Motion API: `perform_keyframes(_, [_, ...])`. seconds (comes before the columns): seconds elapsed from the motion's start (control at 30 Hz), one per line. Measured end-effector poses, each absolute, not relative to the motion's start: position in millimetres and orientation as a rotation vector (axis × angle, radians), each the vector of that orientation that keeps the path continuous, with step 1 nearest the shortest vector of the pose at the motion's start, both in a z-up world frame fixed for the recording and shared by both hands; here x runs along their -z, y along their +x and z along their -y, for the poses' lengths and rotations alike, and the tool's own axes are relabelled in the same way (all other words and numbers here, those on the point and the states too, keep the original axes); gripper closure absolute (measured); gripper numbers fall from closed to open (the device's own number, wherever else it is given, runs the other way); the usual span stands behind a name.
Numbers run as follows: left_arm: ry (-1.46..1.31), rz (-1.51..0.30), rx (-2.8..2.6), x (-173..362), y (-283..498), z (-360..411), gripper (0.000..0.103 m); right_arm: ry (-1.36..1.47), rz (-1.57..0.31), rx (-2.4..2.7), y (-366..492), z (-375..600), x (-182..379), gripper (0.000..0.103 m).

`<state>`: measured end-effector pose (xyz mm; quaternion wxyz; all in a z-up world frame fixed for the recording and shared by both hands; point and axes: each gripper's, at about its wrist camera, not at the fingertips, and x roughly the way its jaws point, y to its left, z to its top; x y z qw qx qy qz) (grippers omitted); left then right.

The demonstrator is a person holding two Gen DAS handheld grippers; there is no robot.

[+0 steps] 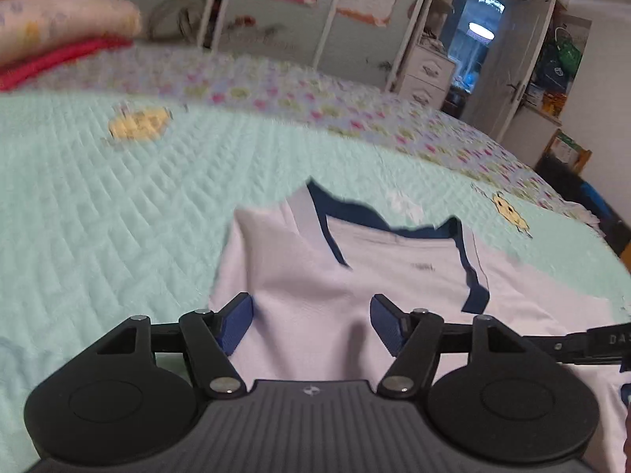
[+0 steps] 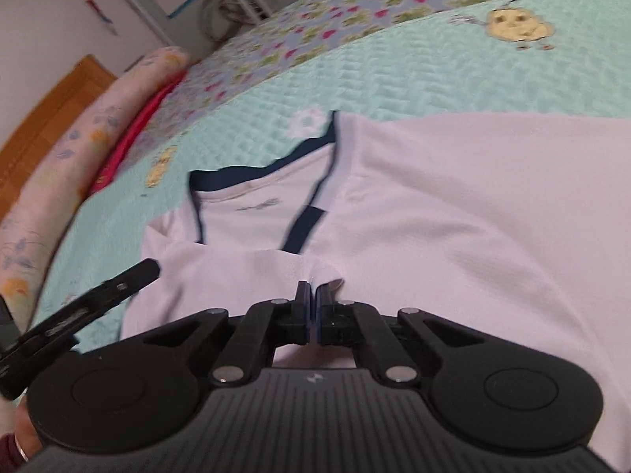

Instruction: Fold clothes

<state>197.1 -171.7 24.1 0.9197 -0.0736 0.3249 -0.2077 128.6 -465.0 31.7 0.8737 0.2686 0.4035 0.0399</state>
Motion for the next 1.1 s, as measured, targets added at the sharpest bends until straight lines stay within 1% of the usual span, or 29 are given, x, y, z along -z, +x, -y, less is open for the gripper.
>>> perform_keyframes(0.2, [-0.039, -0.658, 0.441, -16, 196, 182, 0.033, 0.562, -0.834, -0.027, 114, 474, -29, 0.101])
perform_keyframes(0.23, [-0.024, -0.652, 0.438, -16, 195, 184, 0.033, 0.574, -0.824, -0.006, 111, 476, -32, 0.094])
perform_keyframes(0.33, [0.010, -0.658, 0.454, -24, 187, 187, 0.033, 0.570, -0.754, 0.001, 98, 473, -49, 0.089])
perform_keyframes(0.37, [0.021, -0.659, 0.471, -28, 182, 187, 0.033, 0.561, -0.733, 0.002, 93, 471, -54, 0.080])
perform_keyframes(0.4, [0.054, -0.655, 0.492, -32, 175, 190, 0.033, 0.552, -0.711, 0.002, 89, 469, -59, 0.077])
perform_keyframes(0.43, [0.100, -0.648, 0.513, -35, 166, 194, 0.033, 0.552, -0.702, 0.005, 84, 469, -62, 0.075])
perform_keyframes(0.63, [0.293, -0.683, 0.664, -31, 122, 221, 0.033, 0.660, -0.770, 0.077, 48, 488, -43, 0.074])
perform_keyframes(0.67, [0.336, -0.697, 0.687, -29, 117, 226, 0.034, 0.670, -0.776, 0.080, 41, 490, -40, 0.074])
perform_keyframes(0.7, [0.368, -0.717, 0.710, -28, 112, 230, 0.038, 0.673, -0.777, 0.078, 33, 490, -37, 0.074])
perform_keyframes(0.77, [0.331, -0.771, 0.831, -38, 102, 227, 0.042, 0.678, -0.780, 0.074, 17, 491, -33, 0.074])
perform_keyframes(0.83, [0.252, -0.803, 1.019, -52, 88, 219, 0.041, 0.657, -0.783, 0.055, 7, 489, -32, 0.074])
perform_keyframes(0.87, [0.254, -0.805, 1.034, -55, 81, 216, 0.040, 0.644, -0.784, 0.044, 3, 488, -32, 0.074])
perform_keyframes(0.93, [0.266, -0.811, 1.050, -60, 68, 210, 0.039, 0.628, -0.784, 0.029, -3, 487, -33, 0.074])
perform_keyframes(1.03, [0.200, -0.826, 0.966, -63, 64, 192, 0.039, 0.630, -0.777, 0.009, -7, 485, -37, 0.072])
perform_keyframes(1.1, [0.086, -0.842, 0.862, -63, 65, 170, 0.039, 0.661, -0.762, -0.048, -10, 479, -41, 0.072])
